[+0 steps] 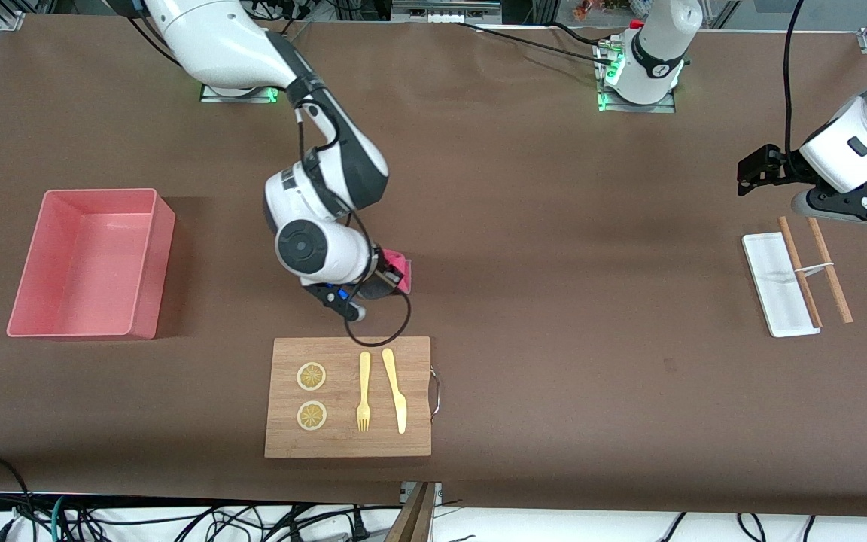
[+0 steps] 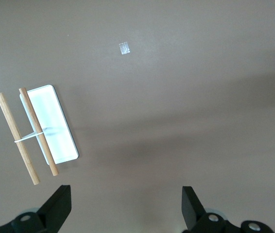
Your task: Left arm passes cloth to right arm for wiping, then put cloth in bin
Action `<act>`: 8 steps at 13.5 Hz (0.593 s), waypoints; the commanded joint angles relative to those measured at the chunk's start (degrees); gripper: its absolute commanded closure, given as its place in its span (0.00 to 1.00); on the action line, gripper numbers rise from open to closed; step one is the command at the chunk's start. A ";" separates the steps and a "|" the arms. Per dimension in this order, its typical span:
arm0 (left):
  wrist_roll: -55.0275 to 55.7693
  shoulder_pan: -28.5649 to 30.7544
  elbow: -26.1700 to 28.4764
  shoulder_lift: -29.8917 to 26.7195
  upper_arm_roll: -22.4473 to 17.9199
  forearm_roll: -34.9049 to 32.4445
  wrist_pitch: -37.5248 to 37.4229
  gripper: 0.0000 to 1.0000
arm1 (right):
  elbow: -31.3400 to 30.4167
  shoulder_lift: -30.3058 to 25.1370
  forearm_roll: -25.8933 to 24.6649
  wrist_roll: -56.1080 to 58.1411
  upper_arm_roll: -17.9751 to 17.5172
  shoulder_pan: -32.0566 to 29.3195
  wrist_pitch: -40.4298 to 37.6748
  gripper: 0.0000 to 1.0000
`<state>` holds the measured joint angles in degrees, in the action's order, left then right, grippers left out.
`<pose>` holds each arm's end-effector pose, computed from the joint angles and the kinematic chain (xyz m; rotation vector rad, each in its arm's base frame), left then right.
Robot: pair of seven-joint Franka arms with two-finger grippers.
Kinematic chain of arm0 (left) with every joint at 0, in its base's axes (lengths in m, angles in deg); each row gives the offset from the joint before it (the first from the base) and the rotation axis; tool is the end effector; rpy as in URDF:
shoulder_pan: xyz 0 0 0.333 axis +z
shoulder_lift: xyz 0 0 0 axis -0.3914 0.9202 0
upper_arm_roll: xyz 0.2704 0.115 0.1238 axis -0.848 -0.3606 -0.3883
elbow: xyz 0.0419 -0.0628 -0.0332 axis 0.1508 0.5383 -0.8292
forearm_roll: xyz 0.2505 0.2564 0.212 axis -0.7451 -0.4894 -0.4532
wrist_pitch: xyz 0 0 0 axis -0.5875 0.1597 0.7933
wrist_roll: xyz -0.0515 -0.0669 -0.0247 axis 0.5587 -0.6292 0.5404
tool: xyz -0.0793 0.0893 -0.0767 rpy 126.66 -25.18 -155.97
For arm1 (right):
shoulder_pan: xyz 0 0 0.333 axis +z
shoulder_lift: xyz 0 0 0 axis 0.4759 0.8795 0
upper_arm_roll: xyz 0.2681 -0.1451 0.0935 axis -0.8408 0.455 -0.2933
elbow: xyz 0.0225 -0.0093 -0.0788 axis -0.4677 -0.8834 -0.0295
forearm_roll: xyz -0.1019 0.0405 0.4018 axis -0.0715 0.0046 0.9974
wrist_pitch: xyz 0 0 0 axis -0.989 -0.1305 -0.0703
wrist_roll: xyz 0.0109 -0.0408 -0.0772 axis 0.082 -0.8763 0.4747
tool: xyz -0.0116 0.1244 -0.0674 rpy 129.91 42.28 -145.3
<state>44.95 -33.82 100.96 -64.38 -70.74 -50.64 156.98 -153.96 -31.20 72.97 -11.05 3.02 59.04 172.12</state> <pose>0.5819 -0.0387 0.5545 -3.0885 0.2451 0.1595 0.6251 0.3926 0.2401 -2.8797 0.8758 0.4644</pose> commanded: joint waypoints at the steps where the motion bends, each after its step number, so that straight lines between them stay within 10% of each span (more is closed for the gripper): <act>1: -0.91 -0.03 -2.12 1.01 -0.16 -1.20 -1.44 0.00 | 0.11 -0.34 1.62 8.55 -0.37 -5.64 -5.65 1.00; 8: -0.91 -0.11 -2.12 0.92 -0.07 -1.20 -1.44 0.00 | -0.59 -0.26 -2.14 30.88 -0.02 -19.00 -18.76 1.00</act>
<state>44.95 -33.82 100.96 -64.36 -70.75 -50.64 156.97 -154.01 -31.18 72.58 15.47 3.59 42.62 155.20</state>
